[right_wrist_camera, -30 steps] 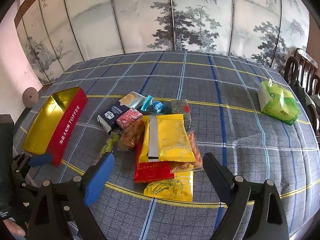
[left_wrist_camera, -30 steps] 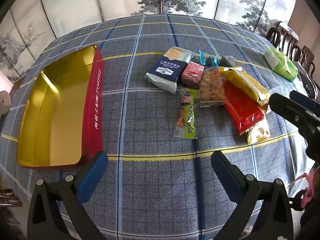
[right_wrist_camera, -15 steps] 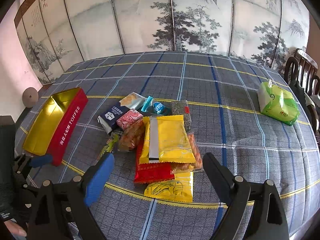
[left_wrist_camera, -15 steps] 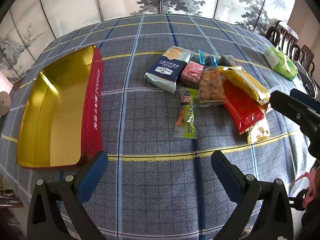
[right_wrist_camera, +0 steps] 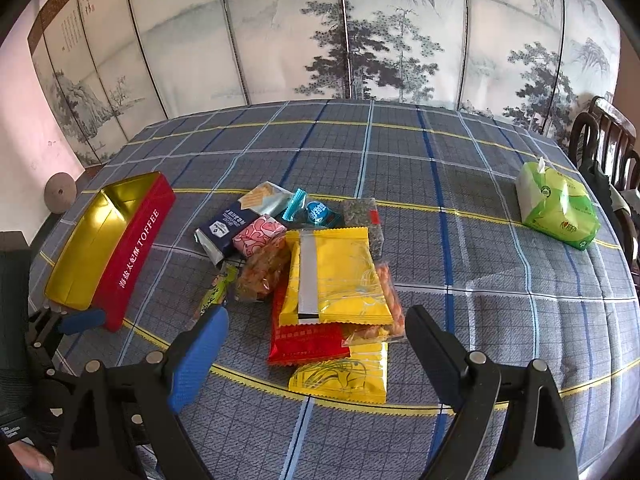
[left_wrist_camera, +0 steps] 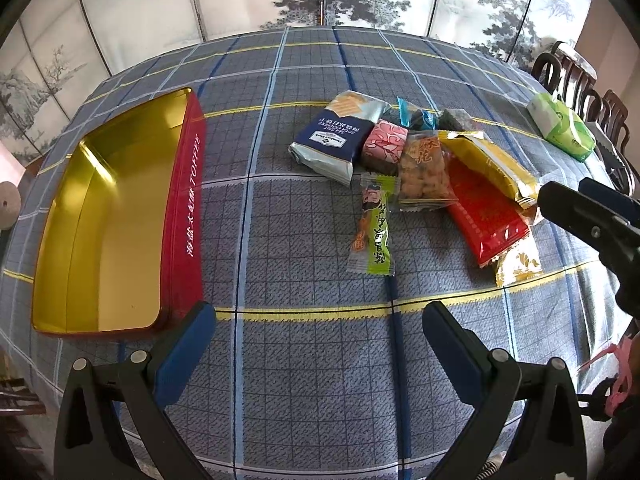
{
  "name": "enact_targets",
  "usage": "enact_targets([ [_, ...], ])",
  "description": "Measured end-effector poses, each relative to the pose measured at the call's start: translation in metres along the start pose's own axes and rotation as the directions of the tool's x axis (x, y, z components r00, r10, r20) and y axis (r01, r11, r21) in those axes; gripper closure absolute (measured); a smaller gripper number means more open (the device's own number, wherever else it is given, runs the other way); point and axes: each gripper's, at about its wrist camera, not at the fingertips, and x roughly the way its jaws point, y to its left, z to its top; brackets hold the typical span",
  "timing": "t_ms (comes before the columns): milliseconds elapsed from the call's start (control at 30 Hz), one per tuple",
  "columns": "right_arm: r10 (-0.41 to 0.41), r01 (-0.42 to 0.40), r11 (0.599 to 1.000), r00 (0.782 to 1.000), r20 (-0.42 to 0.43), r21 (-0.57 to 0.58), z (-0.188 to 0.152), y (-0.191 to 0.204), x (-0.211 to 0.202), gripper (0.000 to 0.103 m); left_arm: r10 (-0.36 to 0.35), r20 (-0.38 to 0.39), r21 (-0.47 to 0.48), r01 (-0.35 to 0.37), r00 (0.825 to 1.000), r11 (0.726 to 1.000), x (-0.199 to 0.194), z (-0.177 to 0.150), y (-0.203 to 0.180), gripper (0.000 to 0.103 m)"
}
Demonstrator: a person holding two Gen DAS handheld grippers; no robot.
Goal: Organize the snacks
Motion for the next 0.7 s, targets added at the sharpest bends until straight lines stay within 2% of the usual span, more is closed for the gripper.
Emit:
enact_targets([
  [700,-0.01,0.009,1.0,0.999,-0.032,-0.019,0.005,0.001,0.01,0.011,-0.008,-0.008,-0.011,0.008,1.0,1.0,0.006,-0.002,0.004,0.0],
])
